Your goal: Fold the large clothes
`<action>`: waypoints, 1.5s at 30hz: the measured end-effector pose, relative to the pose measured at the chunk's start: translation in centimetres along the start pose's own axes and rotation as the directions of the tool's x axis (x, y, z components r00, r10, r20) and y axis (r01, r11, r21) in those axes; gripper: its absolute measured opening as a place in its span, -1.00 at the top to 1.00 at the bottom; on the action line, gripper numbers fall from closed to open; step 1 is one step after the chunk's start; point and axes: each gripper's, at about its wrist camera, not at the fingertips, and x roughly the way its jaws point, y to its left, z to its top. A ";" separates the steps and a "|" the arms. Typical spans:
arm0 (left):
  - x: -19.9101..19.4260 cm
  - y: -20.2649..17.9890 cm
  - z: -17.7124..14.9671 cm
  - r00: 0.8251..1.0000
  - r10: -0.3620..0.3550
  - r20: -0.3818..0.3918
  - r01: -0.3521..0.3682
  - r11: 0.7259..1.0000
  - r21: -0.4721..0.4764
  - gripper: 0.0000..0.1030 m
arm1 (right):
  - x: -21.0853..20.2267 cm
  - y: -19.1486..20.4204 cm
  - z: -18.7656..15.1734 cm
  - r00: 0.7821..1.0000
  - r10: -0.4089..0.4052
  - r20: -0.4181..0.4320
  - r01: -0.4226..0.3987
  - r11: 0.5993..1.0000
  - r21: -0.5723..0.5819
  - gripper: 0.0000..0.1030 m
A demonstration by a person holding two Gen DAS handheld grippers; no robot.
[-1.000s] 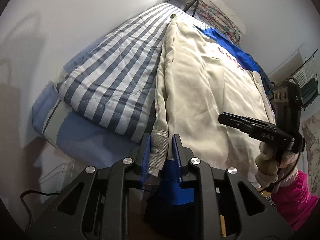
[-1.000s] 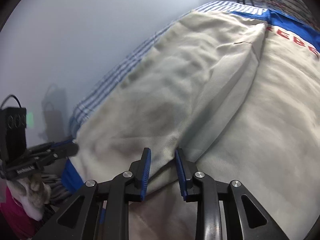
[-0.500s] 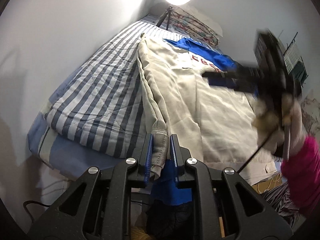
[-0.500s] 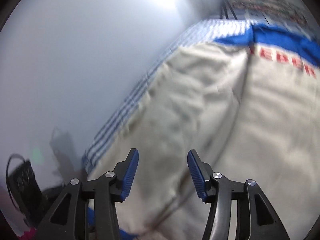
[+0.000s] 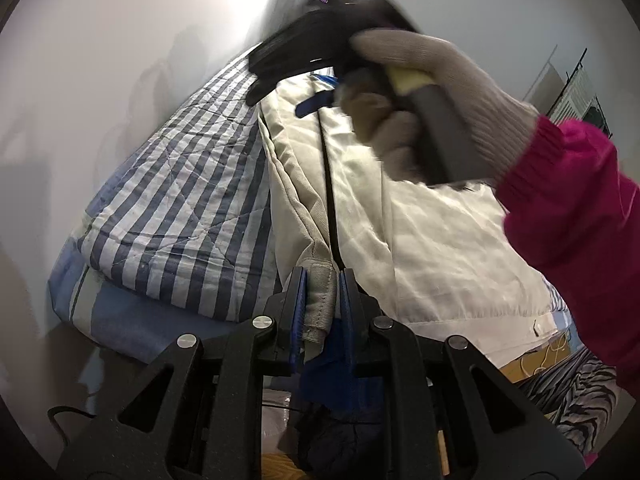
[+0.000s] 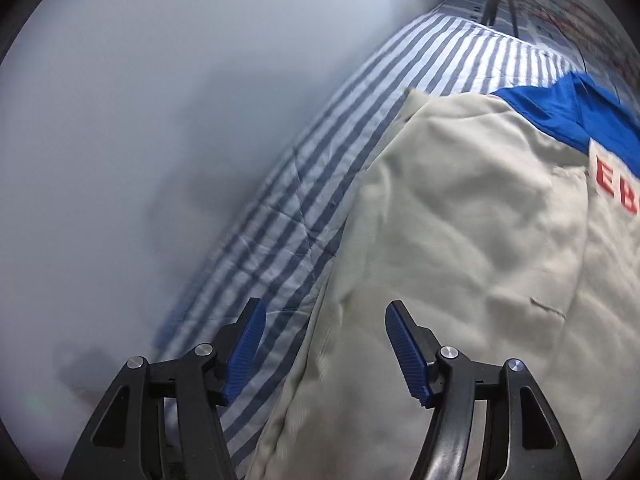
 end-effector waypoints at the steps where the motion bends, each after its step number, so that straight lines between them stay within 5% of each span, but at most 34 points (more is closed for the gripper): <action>1: 0.0 -0.1 0.0 1.000 -0.001 -0.004 0.001 1.000 0.002 0.71 | 1.0 0.8 0.2 0.998 -0.054 -0.019 0.054 0.998 -0.025 -0.23; 3: 0.2 -0.3 -0.1 1.000 0.001 -0.009 -0.001 1.000 0.008 0.72 | 2.2 1.5 0.3 0.993 -0.109 -0.040 0.107 0.993 -0.057 -0.18; 8: 0.4 -1.2 -0.2 1.000 0.020 -0.014 -0.020 0.999 0.044 0.72 | 4.3 1.8 -0.6 0.978 -0.192 -0.082 0.185 0.978 -0.093 0.64; 11: 0.3 -1.6 -0.2 1.000 0.024 -0.011 -0.023 0.998 0.059 0.72 | 3.8 0.6 -1.1 0.987 -0.153 -0.058 0.150 0.987 -0.056 0.92; 18: -0.4 -3.9 -0.4 1.000 0.023 0.001 -0.023 0.991 0.130 0.72 | -0.9 -3.9 -3.0 0.995 0.058 0.078 -0.066 0.992 0.104 0.97; 24: -1.0 -7.6 -0.4 1.000 0.020 0.009 -0.022 0.971 0.236 0.72 | -5.2 -9.1 -6.4 0.957 0.182 0.227 -0.233 0.946 0.226 0.97; 35: 0.3 -13.9 -1.3 0.999 -0.007 -0.044 0.024 0.916 0.400 0.72 | -8.9 -18.3 -14.6 0.893 0.217 0.395 -0.374 0.845 0.383 0.97; 45: 0.2 -15.6 -2.0 0.976 -0.119 -0.182 0.182 0.905 0.385 0.72 | -7.8 -23.7 -17.1 0.910 0.194 0.365 -0.362 0.802 0.476 0.97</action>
